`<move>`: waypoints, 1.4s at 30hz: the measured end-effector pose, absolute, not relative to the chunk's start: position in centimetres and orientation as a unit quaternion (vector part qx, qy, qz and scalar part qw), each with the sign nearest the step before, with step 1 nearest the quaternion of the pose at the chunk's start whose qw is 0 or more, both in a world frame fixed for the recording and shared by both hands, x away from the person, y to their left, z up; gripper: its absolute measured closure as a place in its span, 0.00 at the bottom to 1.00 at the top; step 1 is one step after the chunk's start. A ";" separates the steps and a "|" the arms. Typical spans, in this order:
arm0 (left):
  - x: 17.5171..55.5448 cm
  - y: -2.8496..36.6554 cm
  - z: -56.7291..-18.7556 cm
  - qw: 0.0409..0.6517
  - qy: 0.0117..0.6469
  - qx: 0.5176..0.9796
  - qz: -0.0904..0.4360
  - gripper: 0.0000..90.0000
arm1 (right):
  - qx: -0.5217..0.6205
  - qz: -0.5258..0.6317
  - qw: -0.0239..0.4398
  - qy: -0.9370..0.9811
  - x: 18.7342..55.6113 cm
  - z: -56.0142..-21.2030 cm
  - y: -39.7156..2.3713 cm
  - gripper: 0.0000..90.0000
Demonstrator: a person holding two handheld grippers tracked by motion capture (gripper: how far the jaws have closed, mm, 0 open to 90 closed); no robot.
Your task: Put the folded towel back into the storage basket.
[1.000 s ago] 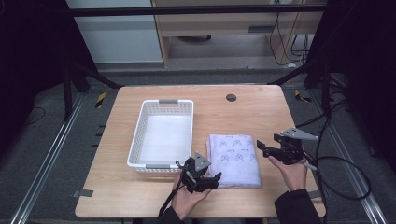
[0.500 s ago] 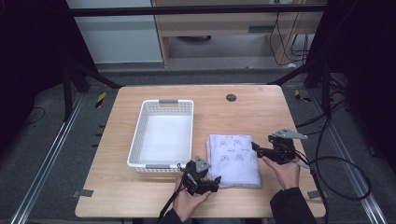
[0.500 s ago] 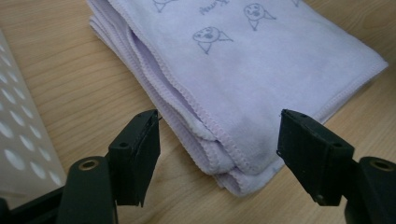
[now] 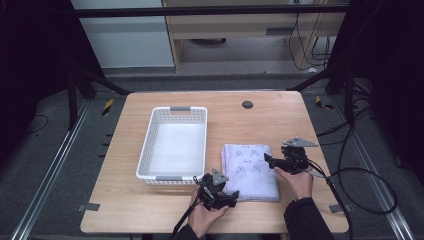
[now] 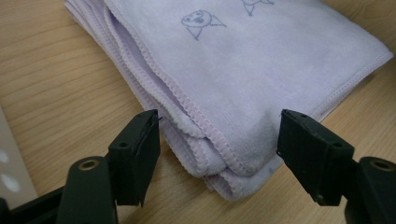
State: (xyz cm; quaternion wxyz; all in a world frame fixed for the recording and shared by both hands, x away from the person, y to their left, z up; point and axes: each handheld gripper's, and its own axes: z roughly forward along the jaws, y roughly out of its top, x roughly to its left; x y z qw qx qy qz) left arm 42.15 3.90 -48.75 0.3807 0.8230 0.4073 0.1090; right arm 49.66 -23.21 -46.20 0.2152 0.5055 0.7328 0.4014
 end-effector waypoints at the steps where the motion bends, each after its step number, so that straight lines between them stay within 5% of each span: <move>1: 42.2 3.8 -49.0 0.377 0.407 0.825 0.111 0.31 | 0.508 0.399 0.210 0.734 50.0 -46.6 -23.1 0.27; 17: 42.5 3.5 -49.8 0.370 0.417 0.823 0.105 0.33 | 0.518 0.371 0.180 0.750 51.4 -48.8 -22.2 0.30; 27: 42.3 3.2 -49.6 0.368 0.428 0.819 0.100 0.47 | 0.539 0.375 0.141 0.741 51.7 -50.0 -22.4 0.35; 42: 42.4 3.4 -49.8 0.396 0.448 0.799 0.066 0.76 | 0.533 0.399 0.110 0.738 51.2 -49.7 -22.1 0.74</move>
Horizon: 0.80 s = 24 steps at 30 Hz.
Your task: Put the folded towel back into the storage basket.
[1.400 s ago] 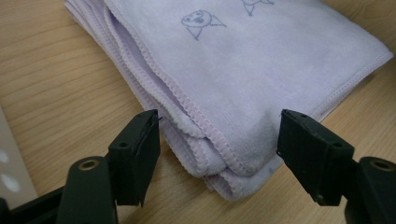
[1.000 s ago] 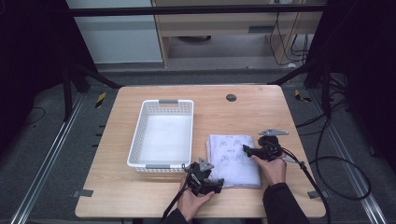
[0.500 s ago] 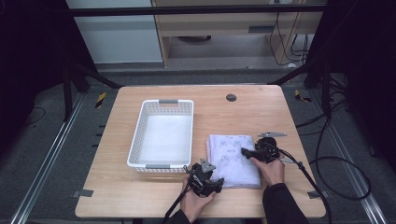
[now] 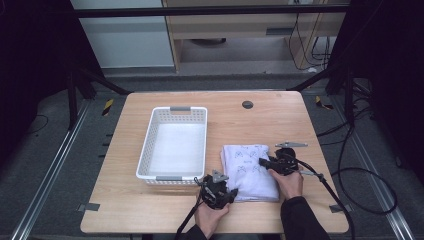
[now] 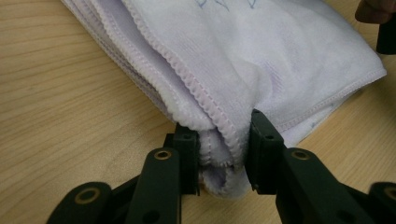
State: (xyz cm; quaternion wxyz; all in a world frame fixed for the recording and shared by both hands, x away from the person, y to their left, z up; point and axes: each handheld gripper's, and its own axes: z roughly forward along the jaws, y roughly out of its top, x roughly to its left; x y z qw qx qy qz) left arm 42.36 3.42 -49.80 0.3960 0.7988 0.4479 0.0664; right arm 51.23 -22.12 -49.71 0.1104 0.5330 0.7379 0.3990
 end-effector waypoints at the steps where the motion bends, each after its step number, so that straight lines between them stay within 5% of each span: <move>1: 42.4 3.4 -49.8 0.396 0.448 0.799 0.066 0.77 | 0.533 0.399 0.110 0.738 51.2 -49.7 -22.1 0.74; 24: 41.5 4.3 -45.4 0.431 0.396 0.805 0.101 0.82 | 0.489 0.461 0.161 0.723 49.1 -44.6 -22.5 0.80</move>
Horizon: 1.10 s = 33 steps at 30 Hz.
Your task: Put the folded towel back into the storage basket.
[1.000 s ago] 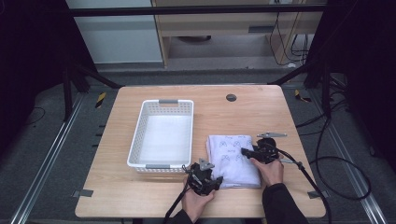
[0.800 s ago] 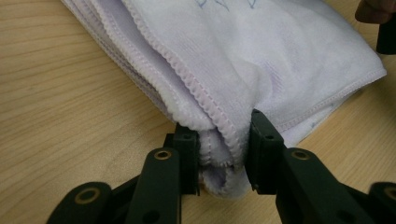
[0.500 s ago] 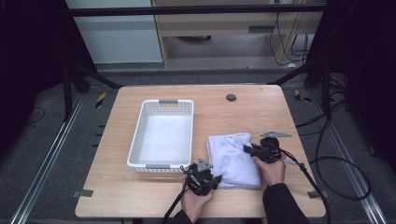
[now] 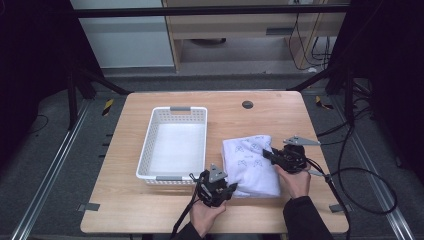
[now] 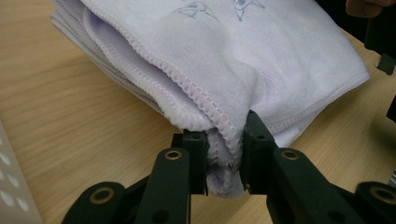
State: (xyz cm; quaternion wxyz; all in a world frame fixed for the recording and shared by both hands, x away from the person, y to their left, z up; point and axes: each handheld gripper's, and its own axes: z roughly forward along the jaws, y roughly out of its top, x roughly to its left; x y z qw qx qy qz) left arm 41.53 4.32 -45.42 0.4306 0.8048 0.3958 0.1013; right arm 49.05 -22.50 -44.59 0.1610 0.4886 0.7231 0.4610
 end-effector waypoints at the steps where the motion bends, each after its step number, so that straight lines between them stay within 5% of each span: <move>1: 41.5 4.3 -45.4 0.431 0.396 0.805 0.101 0.82 | 0.489 0.461 0.161 0.723 49.1 -44.6 -22.5 0.80; 33: 41.9 7.5 -38.9 0.459 0.362 0.794 0.165 0.82 | 0.458 0.519 0.228 0.685 48.4 -37.7 -19.9 0.80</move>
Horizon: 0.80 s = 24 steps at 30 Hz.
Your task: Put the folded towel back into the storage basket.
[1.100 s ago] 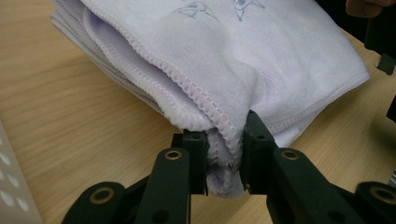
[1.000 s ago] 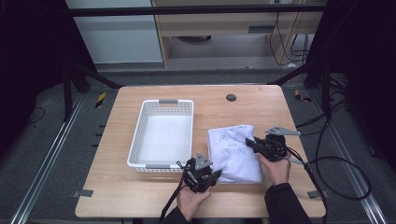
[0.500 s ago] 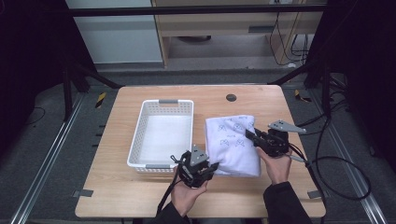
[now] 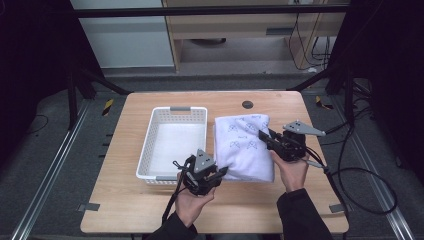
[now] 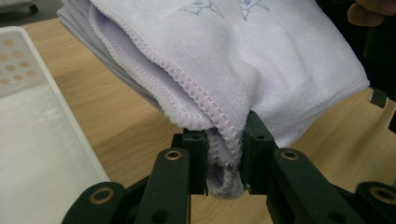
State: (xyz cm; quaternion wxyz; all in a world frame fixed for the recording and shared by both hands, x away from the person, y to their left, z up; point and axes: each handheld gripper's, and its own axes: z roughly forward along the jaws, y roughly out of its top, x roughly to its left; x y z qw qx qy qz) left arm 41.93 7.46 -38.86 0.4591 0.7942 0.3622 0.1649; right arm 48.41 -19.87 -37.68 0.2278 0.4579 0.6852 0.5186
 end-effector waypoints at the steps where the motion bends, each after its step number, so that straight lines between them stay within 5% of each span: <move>1: 42.0 7.6 -38.7 0.460 0.363 0.793 0.165 0.82 | 0.456 0.519 0.229 0.686 48.5 -37.5 -19.7 0.80; 24: 42.6 12.2 -36.7 0.475 0.372 0.775 0.188 0.82 | 0.432 0.533 0.233 0.689 50.0 -35.0 -15.3 0.80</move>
